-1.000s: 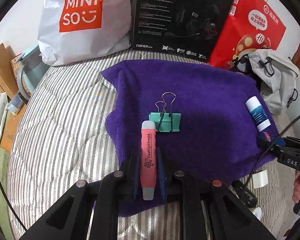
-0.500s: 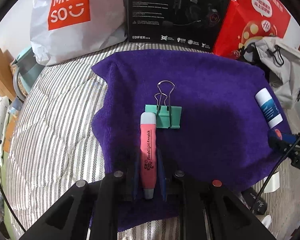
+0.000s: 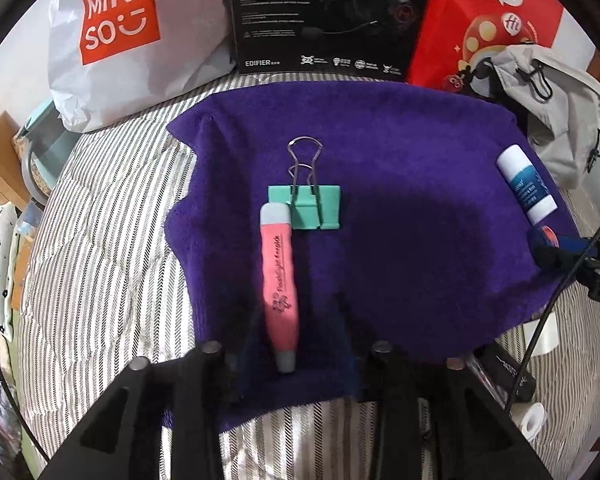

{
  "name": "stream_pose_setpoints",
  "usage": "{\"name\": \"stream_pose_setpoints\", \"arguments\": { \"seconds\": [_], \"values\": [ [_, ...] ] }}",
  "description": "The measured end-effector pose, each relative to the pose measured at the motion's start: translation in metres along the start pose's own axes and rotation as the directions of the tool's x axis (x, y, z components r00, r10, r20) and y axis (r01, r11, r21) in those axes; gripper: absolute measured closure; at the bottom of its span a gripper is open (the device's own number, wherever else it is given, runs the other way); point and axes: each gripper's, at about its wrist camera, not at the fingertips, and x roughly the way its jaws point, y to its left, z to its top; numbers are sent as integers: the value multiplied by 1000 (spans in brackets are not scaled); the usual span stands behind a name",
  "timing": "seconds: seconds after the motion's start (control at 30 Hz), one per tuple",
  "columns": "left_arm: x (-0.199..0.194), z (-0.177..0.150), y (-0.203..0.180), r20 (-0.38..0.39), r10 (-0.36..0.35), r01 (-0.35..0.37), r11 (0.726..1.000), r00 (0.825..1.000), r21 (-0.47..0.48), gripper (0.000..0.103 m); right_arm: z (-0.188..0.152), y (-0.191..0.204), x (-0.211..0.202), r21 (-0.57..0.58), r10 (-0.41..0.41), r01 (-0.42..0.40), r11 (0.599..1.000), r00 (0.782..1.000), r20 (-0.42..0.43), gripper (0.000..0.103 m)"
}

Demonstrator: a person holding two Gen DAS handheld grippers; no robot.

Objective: Organize rigid objects
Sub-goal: 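Place the highlighter on the towel with the left tool while the right tool sets the tin beside the deodorant, then grasp the dark Grand Reserve box with the left tool while the right tool grasps a small white cylinder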

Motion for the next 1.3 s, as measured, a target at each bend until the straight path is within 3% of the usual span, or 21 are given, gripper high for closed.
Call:
{"name": "stream_pose_setpoints", "arguments": {
  "seconds": [0.17,0.3,0.53,0.7,1.03,1.17,1.3],
  "values": [
    [-12,-1,-1,-5,-6,6,1000,1000,-4,60,-2,0,-10,2,4,-4,1000,1000,-3,59],
    [-32,-5,1,27,-1,2,1000,1000,-11,43,-7,1,-23,-1,-19,19,1000,1000,16,49],
    [-67,-23,-6,75,-33,35,999,997,-24,42,-30,2,-58,22,-24,23,999,996,81,49],
    [-68,-50,-16,43,-101,103,994,994,-39,42,-55,5,-82,27,-18,15,1000,992,123,47],
    [-60,-98,-61,-20,-203,203,979,979,-21,42,-106,11,-96,32,5,-9,999,992,124,47],
    [-50,-105,-76,-42,-205,206,978,978,11,42,-120,13,-93,31,0,-4,1000,994,112,47],
    [-46,-113,-72,-36,-125,127,991,991,35,41,-133,14,-88,41,4,-8,999,995,99,47]
  ]
}}
